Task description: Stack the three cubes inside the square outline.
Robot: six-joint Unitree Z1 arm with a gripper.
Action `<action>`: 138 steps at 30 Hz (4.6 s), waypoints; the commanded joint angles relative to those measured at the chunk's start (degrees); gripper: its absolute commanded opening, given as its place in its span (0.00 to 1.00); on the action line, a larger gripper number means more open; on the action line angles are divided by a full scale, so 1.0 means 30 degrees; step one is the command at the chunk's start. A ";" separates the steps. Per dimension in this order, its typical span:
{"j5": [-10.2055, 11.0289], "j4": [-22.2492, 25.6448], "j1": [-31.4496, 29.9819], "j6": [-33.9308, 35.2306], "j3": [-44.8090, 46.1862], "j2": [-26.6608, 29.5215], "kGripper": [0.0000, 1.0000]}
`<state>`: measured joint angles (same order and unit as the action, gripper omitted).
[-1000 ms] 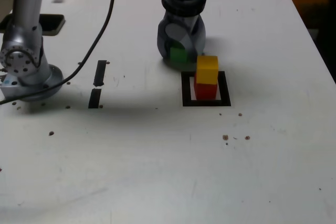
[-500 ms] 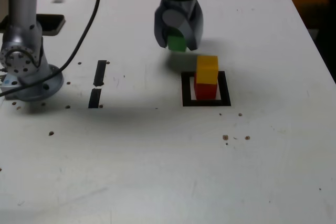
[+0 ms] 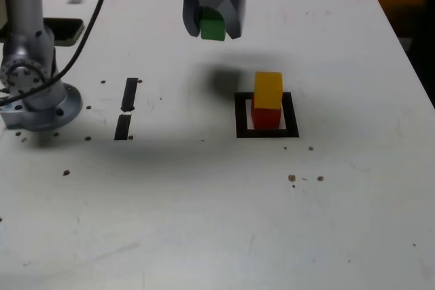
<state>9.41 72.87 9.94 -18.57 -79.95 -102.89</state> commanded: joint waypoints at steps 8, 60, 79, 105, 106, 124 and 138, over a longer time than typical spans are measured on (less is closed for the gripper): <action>-0.0101 0.2257 -0.1448 0.1630 -0.2241 0.0675 0.20; -0.4907 0.2580 -0.5069 0.5392 -0.6117 -0.3306 0.36; -0.4998 0.1860 -0.5069 0.5207 -0.5418 -0.3409 0.57; -0.4131 0.1205 -0.4894 0.5088 -0.5132 -0.2672 0.66; -0.4121 0.1223 -0.4894 0.5071 -0.5153 -0.2581 0.66; -0.1263 0.2289 -0.4229 0.5526 -0.3821 0.0528 0.72; -0.3319 -0.0361 -0.2368 0.6395 0.2185 0.1830 0.83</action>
<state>-0.19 72.19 2.56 0.50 -73.86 -97.86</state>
